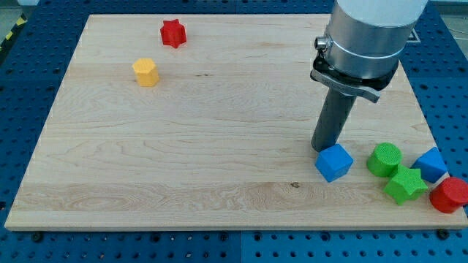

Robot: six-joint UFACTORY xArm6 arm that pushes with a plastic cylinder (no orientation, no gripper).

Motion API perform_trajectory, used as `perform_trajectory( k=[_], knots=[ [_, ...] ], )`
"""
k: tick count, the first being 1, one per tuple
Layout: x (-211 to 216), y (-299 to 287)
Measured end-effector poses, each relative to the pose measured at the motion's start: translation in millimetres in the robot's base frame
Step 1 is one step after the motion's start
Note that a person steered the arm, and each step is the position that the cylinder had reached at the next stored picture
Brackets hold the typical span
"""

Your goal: Move the blue cube towards the group of blocks

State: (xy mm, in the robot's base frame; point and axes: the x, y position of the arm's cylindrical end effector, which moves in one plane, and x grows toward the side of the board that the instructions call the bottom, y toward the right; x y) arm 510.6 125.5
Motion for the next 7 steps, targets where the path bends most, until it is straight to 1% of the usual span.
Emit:
perform_trajectory(
  k=[1, 2, 5, 6, 7],
  knots=[
    [8, 12],
    [27, 33],
    [37, 40],
    [23, -5],
    [-4, -76]
  ],
)
